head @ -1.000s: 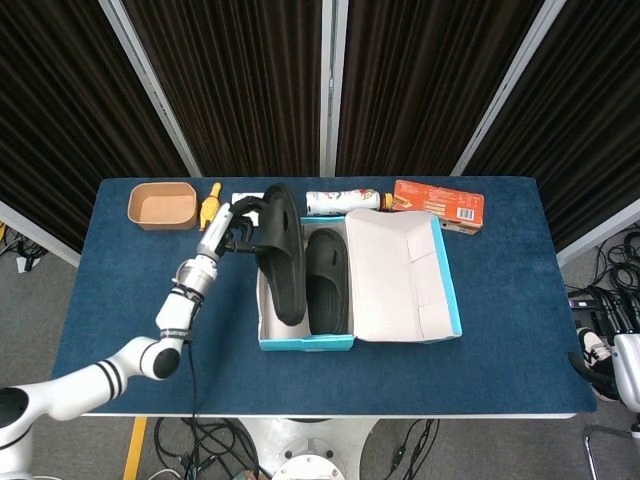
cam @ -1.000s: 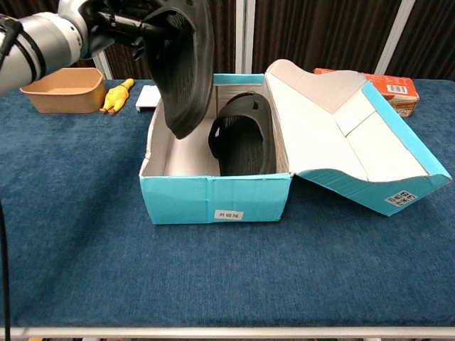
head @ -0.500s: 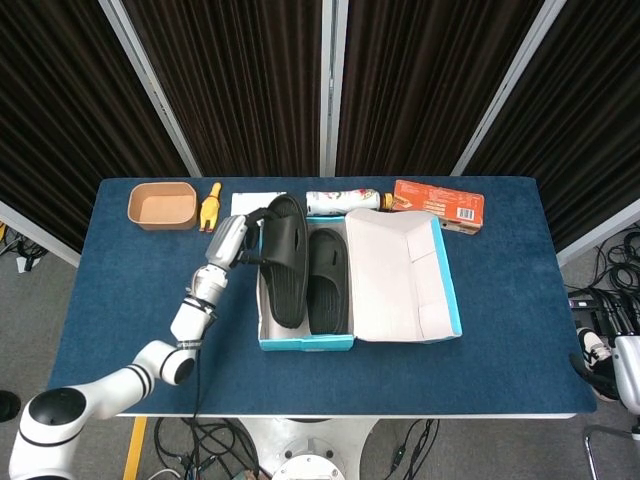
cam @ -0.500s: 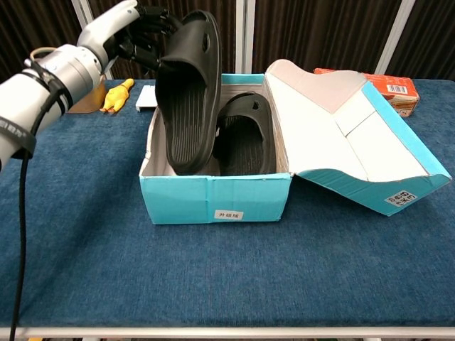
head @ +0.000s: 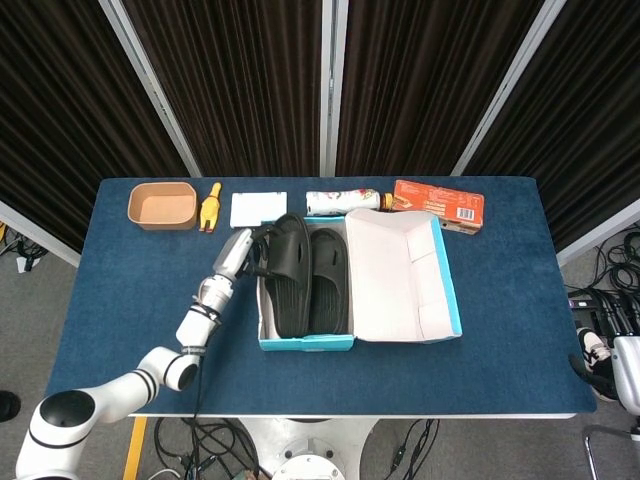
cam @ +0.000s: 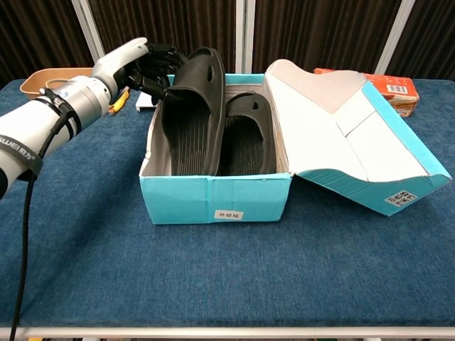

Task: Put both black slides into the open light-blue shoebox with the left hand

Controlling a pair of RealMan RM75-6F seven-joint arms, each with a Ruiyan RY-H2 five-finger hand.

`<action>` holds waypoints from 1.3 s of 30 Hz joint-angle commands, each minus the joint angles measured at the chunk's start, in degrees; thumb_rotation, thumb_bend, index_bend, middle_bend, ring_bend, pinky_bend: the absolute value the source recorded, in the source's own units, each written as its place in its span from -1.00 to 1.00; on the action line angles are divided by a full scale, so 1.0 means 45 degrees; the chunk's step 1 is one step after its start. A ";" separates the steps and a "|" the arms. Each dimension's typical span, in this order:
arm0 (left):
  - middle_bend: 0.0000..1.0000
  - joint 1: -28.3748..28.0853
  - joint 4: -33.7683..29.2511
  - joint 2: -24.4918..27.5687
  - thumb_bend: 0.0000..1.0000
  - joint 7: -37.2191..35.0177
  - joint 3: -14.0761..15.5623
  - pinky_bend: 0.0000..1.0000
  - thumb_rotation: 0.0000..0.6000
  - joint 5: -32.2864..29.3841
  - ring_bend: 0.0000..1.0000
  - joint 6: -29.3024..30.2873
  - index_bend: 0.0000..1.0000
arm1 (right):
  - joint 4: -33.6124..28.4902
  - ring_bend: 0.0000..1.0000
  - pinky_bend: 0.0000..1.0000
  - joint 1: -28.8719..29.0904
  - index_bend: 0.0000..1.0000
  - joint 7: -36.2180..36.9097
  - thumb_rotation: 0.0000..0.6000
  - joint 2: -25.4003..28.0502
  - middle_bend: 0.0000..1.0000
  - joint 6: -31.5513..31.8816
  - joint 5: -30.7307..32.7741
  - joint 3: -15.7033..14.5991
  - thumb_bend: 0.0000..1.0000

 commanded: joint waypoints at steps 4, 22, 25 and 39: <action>0.16 0.0040 -0.0558 0.0243 -1.00 0.1045 -0.0092 0.24 1.00 -0.0811 -0.16 -0.0933 0.05 | -0.0066 -1.00 -0.87 0.0017 -1.00 -0.0076 1.00 0.0030 -0.77 -0.0034 0.0023 0.0015 -0.75; -0.52 -0.0077 -0.2016 0.1143 -1.00 0.4228 0.0144 -0.13 1.00 -0.1810 -0.71 -0.2377 -0.66 | -0.0219 -1.00 -0.87 0.0045 -1.00 -0.0213 1.00 0.0096 -0.77 -0.0130 0.0067 0.0020 -0.75; -0.77 -0.0036 -0.2247 0.1279 -1.00 0.4723 0.0245 -0.35 1.00 -0.1740 -0.92 -0.2215 -0.77 | -0.0209 -1.00 -0.87 0.0022 -1.00 -0.0188 1.00 0.0111 -0.77 -0.0096 0.0055 0.0015 -0.75; -0.98 0.0068 -0.5202 0.4065 -1.00 0.8303 0.0585 -0.63 1.00 -0.2694 -1.00 -0.2622 -0.83 | -0.0075 -1.00 -0.87 -0.0061 -1.00 0.0044 1.00 0.0111 -0.77 0.0001 -0.0036 -0.0031 -0.73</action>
